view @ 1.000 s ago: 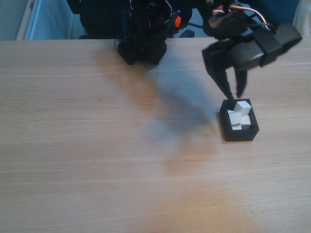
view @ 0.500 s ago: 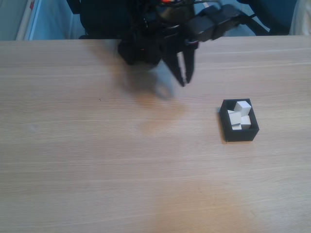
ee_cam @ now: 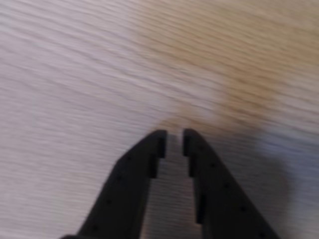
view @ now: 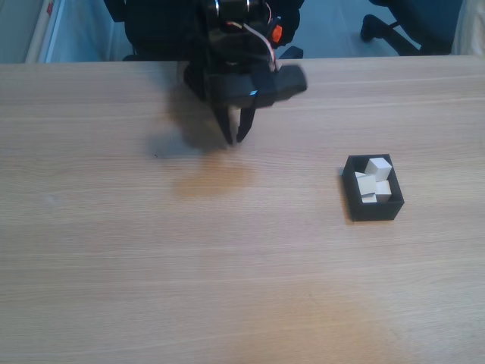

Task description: Pick blocks and place them in the box.

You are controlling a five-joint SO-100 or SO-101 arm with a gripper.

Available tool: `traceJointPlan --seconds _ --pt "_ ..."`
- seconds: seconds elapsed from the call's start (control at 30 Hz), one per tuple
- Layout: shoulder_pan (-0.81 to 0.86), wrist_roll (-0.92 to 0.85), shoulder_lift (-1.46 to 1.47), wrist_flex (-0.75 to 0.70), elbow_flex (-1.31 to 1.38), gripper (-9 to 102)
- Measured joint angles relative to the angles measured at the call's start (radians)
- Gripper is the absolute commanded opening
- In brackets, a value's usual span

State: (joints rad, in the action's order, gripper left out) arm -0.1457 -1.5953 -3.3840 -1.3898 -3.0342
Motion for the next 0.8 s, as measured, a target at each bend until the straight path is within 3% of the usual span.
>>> traceJointPlan --seconds 0.27,0.8 --pt "0.078 0.035 -0.002 0.066 -0.115 0" --pt "0.058 0.120 -0.003 0.017 -0.115 0"
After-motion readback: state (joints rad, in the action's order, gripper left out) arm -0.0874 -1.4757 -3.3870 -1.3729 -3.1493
